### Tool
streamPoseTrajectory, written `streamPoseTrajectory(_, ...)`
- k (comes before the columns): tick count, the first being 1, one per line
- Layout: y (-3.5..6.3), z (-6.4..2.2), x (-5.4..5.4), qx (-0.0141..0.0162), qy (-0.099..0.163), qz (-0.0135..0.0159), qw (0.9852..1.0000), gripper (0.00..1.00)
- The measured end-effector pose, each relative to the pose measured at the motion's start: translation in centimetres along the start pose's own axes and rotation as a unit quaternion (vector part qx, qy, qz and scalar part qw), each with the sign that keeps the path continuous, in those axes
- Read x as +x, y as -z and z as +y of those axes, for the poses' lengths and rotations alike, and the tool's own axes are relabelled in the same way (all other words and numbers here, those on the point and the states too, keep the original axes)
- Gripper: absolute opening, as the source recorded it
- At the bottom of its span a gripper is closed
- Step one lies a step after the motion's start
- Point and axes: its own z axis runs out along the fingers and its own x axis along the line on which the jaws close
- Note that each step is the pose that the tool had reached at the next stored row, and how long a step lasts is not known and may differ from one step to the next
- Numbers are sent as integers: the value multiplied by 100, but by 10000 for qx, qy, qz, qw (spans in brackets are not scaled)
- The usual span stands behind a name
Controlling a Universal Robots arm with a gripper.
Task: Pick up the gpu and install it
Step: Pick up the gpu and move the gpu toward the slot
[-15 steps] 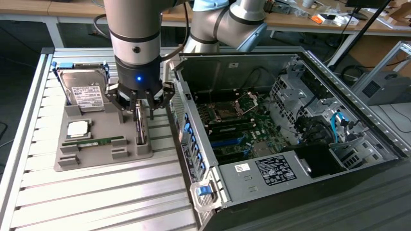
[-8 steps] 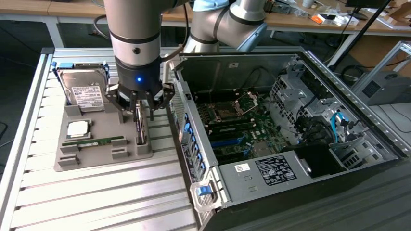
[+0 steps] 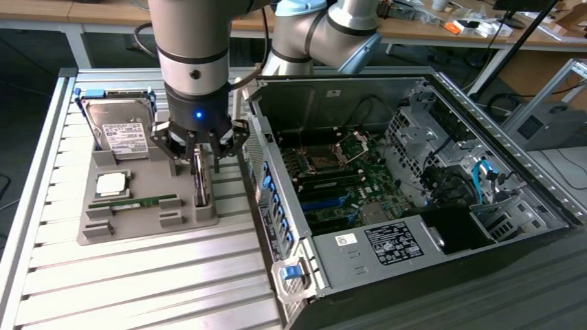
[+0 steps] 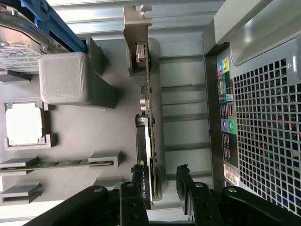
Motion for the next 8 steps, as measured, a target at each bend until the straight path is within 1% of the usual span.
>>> streamPoseTrajectory(8, -17, 0, 0, 0, 0, 0, 10000, 42)
